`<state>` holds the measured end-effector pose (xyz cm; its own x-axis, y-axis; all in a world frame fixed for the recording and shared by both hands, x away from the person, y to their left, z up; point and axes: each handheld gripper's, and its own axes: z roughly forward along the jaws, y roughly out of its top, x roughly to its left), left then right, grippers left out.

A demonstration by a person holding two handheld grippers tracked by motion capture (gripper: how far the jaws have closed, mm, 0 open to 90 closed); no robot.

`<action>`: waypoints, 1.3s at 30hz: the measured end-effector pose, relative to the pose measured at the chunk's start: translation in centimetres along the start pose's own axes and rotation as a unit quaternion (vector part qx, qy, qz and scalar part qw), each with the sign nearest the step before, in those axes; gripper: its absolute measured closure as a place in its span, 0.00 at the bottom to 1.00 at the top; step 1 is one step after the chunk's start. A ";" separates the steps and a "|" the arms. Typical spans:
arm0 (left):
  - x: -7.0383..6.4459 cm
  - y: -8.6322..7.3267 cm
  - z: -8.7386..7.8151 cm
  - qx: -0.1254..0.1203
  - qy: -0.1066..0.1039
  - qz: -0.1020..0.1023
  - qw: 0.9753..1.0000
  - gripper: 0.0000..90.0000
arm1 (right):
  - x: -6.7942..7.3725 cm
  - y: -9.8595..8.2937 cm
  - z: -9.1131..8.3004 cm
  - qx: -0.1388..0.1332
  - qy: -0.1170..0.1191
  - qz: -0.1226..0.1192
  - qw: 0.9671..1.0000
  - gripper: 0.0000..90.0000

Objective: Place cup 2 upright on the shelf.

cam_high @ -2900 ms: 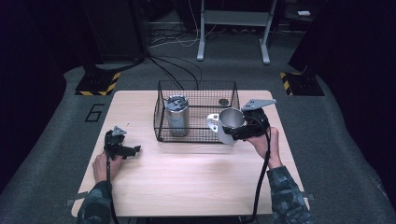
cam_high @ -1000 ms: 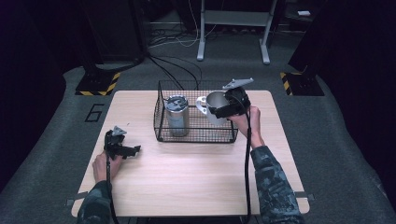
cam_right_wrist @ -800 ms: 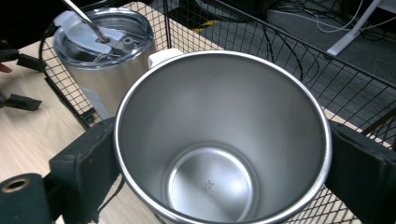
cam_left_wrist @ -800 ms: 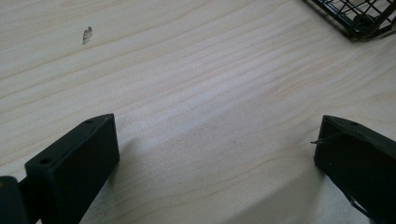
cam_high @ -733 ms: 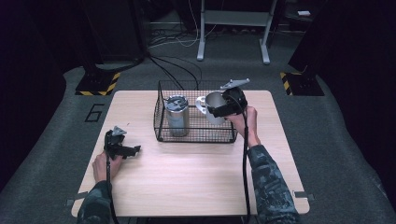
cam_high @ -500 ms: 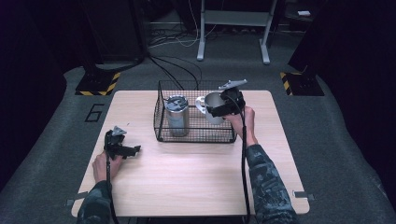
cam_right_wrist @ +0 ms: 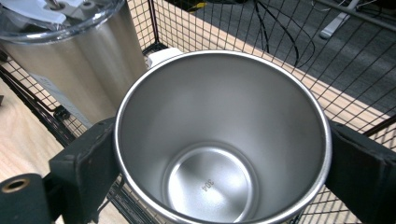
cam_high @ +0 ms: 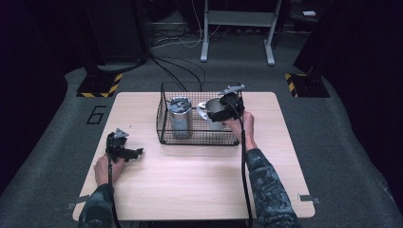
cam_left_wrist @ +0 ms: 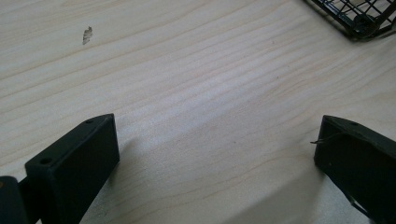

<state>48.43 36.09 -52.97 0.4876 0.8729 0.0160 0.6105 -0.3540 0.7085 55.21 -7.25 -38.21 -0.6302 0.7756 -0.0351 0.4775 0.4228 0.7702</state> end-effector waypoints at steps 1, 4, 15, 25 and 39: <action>0.0 0.0 0.0 0.000 0.000 0.000 1.000 0.00 | 0.1 0.0 0.1 0.002 0.001 0.001 1.000 0.07; 0.0 0.0 0.0 -0.001 0.001 0.000 1.000 0.00 | 0.1 -0.1 0.6 0.008 -0.001 0.001 1.000 0.07; 0.0 0.0 0.1 -0.006 0.002 -0.004 1.000 0.00 | 0.2 -1.0 1.9 0.023 -0.005 0.015 1.000 0.07; -0.1 0.0 0.1 -0.010 0.003 -0.009 1.000 0.00 | 0.3 -1.8 3.0 0.037 -0.005 0.025 0.999 0.07; -0.1 0.0 0.1 -0.010 0.003 -0.009 1.000 0.00 | 0.2 -2.5 3.9 0.049 -0.004 0.040 0.998 0.07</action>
<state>48.47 35.98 -53.07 0.4734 0.8808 0.0076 0.6064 -0.3321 0.7225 56.26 -6.31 -42.61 -0.5822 0.8128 0.0187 0.5847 0.4026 0.7043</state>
